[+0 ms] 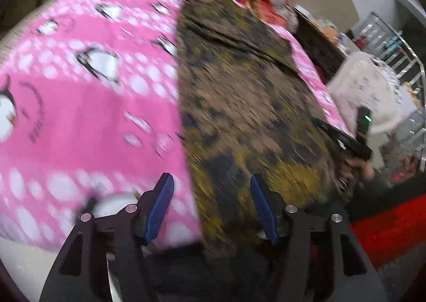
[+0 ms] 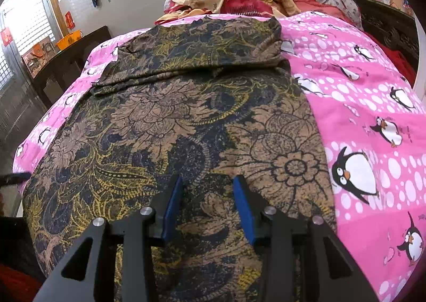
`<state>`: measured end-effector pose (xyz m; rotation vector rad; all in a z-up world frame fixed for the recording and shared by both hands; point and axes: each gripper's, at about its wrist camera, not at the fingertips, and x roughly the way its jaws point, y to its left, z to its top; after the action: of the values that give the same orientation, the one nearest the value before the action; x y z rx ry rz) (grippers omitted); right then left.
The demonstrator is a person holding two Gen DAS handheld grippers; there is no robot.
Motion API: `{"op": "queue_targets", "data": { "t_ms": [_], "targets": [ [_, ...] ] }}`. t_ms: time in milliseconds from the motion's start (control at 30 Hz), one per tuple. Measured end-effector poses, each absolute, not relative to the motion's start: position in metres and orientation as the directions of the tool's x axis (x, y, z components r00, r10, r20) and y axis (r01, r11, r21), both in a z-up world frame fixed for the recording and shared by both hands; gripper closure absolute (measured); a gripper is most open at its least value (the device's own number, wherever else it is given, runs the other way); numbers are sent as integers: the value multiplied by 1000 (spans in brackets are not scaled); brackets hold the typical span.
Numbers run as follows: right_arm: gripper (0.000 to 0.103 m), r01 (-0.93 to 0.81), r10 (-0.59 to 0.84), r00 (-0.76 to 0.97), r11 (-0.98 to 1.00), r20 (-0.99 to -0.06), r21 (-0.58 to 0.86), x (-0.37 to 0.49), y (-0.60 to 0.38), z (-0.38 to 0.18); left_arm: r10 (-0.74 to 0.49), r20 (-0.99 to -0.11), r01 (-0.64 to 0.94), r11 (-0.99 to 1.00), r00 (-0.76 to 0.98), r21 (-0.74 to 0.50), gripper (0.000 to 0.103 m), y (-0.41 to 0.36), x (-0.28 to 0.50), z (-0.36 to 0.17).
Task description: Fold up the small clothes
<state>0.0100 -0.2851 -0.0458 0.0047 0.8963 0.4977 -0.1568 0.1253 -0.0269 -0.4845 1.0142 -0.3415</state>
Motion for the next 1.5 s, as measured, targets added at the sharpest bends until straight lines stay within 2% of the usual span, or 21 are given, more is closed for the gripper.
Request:
{"op": "queue_targets", "data": {
  "t_ms": [267, 400, 667, 900, 967, 1000, 1033, 1167, 1267, 1333, 1367, 1400, 1500],
  "targets": [
    [61, -411, 430, 518, 883, -740, 225, 1, -290, -37, -626, -635, 71, 735, 452, -674, 64, 121, -164, -40],
    [61, -430, 457, 532, 871, -713, 237, -12, -305, -25, -642, -610, 71, 714, 465, -697, 66, 127, -154, -43],
    [61, -396, 421, 555, 892, -718, 217, -53, -379, 0, -609, -687, 223, 790, 397, -571, 66, 93, -144, -31],
    [61, -379, 469, 490, 874, -735, 304, -77, -420, -16, -576, -721, 251, 817, 385, -519, 66, 92, -143, -33],
    [61, -391, 508, 457, 852, -730, 348, -77, -417, -26, -566, -726, 245, 824, 391, -510, 74, 91, -144, -31],
    [61, -408, 528, 443, 838, -725, 361, -78, -414, -29, -557, -729, 238, 830, 398, -504, 92, 92, -144, -30],
    [61, -433, 554, 421, 818, -718, 378, -79, -411, -33, -551, -732, 225, 834, 400, -504, 103, 94, -144, -30],
    [61, -455, 595, 401, 790, -697, 412, -79, -411, -37, -539, -733, 190, 840, 415, -509, 103, 101, -145, -34],
    [75, -424, 663, 385, 745, -642, 515, -76, -425, -44, -533, -737, 183, 843, 415, -506, 100, 95, -143, -36],
    [80, -414, 695, 369, 717, -616, 561, -78, -432, -47, -550, -723, 186, 831, 418, -525, 88, 94, -142, -36],
    [87, -408, 689, 371, 723, -623, 557, -77, -432, -49, -558, -715, 184, 824, 420, -535, 87, 94, -141, -36],
    [99, -395, 672, 378, 739, -637, 546, -77, -433, -52, -559, -714, 184, 824, 421, -536, 86, 94, -141, -36],
    [99, -325, 702, 393, 710, -594, 624, -73, -446, -61, -567, -706, 180, 817, 424, -548, 86, 94, -139, -37]
  ]
}}
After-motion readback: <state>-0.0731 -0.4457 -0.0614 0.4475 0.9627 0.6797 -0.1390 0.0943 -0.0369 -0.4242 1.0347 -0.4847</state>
